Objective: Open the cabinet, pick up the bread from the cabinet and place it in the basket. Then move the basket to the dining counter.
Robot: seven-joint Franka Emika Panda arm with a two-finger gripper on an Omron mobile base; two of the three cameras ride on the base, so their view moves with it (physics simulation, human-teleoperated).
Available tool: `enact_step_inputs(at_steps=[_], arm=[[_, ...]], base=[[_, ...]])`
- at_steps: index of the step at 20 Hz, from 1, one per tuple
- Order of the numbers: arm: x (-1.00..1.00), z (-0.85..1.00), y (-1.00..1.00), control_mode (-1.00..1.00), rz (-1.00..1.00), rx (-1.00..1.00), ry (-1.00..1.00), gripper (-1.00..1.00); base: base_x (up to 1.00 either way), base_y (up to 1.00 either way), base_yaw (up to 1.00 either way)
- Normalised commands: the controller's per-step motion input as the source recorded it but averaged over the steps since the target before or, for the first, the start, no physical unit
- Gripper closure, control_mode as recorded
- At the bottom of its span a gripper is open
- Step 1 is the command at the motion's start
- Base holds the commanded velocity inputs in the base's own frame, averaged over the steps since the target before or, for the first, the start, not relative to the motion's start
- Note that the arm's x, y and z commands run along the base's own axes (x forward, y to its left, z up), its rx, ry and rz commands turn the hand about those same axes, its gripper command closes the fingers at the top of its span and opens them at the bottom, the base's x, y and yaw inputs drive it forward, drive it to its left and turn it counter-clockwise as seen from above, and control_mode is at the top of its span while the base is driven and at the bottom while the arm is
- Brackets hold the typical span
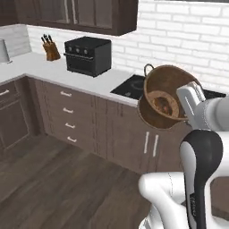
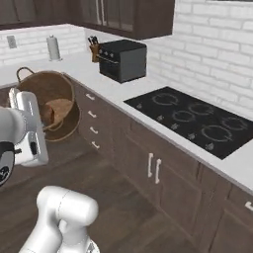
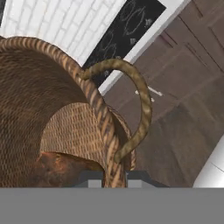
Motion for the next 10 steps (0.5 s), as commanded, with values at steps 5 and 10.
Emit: enact_step_inputs(at_steps=[5, 10], arm=[[0.00, 0.00, 0.00, 1.00, 0.00, 0.00, 0.00, 1.00], [0.00, 0.00, 0.00, 1.00, 0.00, 0.00, 0.00, 1.00]], base=[[0.00, 0.00, 1.00], [0.00, 0.00, 1.00]])
